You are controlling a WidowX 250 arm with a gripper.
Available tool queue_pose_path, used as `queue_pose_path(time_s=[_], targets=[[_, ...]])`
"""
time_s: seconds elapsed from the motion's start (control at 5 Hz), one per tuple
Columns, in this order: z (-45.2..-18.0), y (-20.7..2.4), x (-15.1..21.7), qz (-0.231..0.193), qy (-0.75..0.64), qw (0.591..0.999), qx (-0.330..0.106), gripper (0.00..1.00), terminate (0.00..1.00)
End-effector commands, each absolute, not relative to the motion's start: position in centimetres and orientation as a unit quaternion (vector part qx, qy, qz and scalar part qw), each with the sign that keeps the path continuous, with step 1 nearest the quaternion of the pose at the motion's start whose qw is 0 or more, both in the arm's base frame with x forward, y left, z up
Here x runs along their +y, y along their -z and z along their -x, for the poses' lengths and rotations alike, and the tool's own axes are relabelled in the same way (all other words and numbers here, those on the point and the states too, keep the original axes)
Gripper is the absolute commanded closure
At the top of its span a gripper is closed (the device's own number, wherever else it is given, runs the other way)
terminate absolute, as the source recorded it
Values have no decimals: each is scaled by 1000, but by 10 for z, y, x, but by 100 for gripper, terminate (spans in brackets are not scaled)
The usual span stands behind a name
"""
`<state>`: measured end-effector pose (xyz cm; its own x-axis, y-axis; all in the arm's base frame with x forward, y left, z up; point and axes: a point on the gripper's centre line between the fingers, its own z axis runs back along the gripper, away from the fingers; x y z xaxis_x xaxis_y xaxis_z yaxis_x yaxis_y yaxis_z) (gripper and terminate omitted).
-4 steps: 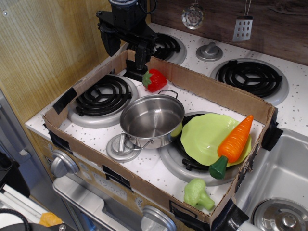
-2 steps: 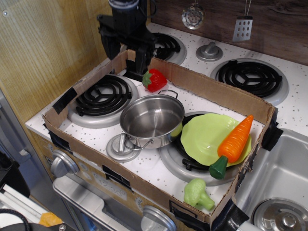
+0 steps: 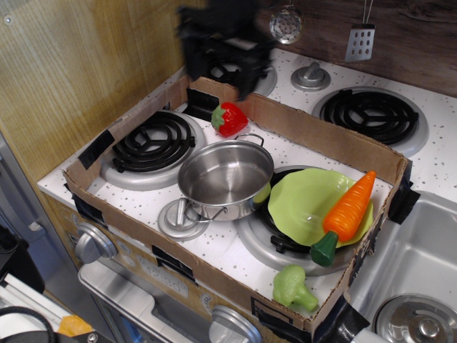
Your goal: Take carrot off plate
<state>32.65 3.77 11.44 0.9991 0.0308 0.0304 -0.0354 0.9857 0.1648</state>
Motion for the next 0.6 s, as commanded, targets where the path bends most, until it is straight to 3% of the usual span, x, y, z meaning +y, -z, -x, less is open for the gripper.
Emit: queue_pose_path(time_s=[0.0, 0.4], targets=[[-334, -134, -43, -64, -46, 994, -72, 0, 0], [-324, -128, -81, -39, -60, 996, -57, 0, 0]])
